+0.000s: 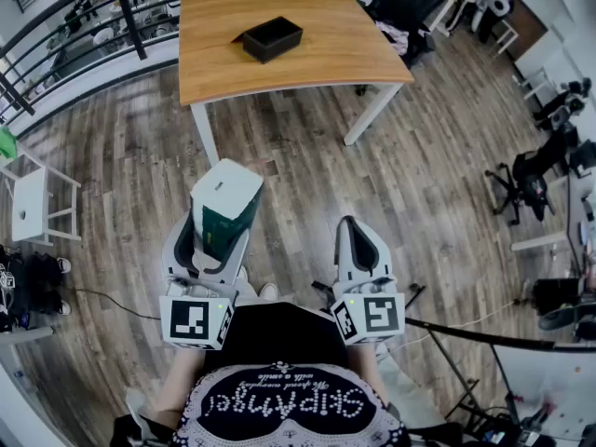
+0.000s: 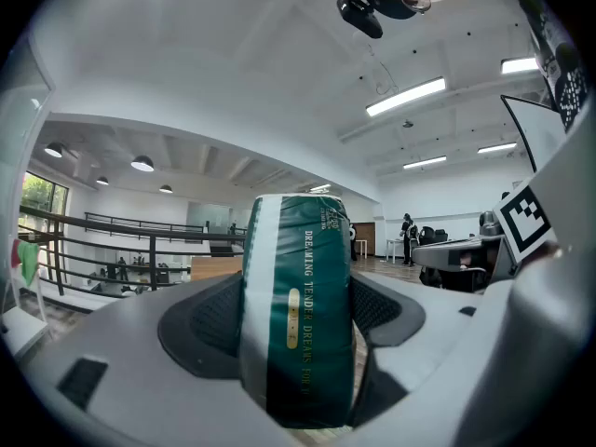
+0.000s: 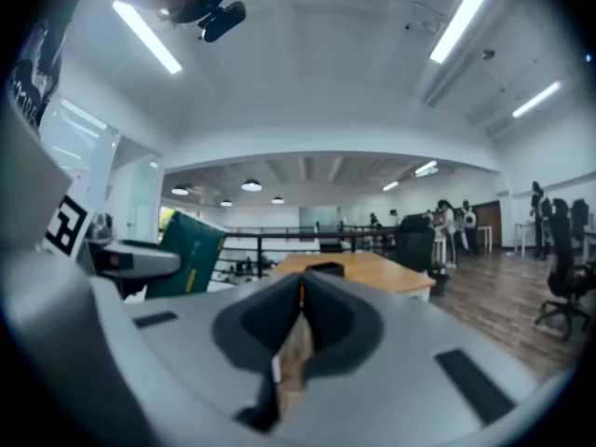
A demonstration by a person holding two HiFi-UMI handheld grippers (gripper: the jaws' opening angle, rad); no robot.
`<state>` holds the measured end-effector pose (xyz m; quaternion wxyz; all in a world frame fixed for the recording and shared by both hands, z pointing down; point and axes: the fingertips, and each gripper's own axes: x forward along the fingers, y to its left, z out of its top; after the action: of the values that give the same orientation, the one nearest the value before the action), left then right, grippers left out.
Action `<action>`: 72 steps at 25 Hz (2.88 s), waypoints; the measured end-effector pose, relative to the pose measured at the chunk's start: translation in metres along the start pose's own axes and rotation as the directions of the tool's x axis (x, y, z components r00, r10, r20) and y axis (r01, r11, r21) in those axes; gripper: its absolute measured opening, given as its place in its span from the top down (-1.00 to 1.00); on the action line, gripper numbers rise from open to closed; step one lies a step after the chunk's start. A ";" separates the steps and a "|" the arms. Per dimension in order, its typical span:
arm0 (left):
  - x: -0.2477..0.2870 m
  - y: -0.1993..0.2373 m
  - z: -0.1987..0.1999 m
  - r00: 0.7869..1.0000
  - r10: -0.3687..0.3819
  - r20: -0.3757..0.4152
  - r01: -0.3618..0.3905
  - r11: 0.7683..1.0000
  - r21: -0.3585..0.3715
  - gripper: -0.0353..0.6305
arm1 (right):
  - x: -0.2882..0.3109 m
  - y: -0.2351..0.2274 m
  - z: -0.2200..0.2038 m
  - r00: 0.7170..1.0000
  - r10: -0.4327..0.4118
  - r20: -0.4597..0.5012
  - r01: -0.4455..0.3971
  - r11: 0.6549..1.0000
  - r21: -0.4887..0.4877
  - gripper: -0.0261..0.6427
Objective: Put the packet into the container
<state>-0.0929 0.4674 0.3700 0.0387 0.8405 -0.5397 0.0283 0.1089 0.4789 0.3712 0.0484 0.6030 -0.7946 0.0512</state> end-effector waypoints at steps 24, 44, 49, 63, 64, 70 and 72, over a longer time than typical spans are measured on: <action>0.005 -0.019 0.003 1.000 -0.006 0.006 0.006 1.000 -0.022 -0.21 | -0.006 -0.003 -0.001 0.998 0.061 0.006 -0.061 0.998 -0.022 0.82; 0.093 0.059 0.001 1.000 -0.001 0.002 0.002 0.999 -0.042 -0.21 | 0.100 -0.018 0.000 1.000 0.015 -0.027 -0.015 1.000 0.011 0.82; 0.128 0.090 0.024 1.000 -0.008 0.015 0.008 1.000 -0.016 -0.21 | 0.145 -0.021 0.028 1.000 0.002 -0.003 -0.002 1.000 0.008 0.82; 0.172 0.150 0.012 0.999 0.041 -0.013 -0.042 0.998 -0.049 -0.21 | 0.209 -0.020 0.011 1.000 -0.020 -0.023 0.021 0.999 0.046 0.82; 0.172 0.151 0.011 0.999 0.044 -0.020 -0.045 0.998 -0.053 -0.21 | 0.212 -0.019 0.011 1.000 -0.015 -0.026 0.017 0.999 0.047 0.82; 0.178 0.159 0.003 0.996 0.070 -0.047 -0.073 0.995 -0.071 -0.21 | 0.228 -0.018 0.006 0.998 0.015 -0.056 -0.012 0.999 0.048 0.82; 0.180 0.160 0.003 0.995 0.079 -0.055 -0.083 0.994 -0.077 -0.21 | 0.232 -0.018 0.003 0.997 0.026 -0.069 -0.022 0.998 0.055 0.82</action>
<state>-0.1636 0.2375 0.3892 0.0848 0.8146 -0.5729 0.0301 0.0642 0.2519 0.4006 0.0592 0.5925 -0.7979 0.0943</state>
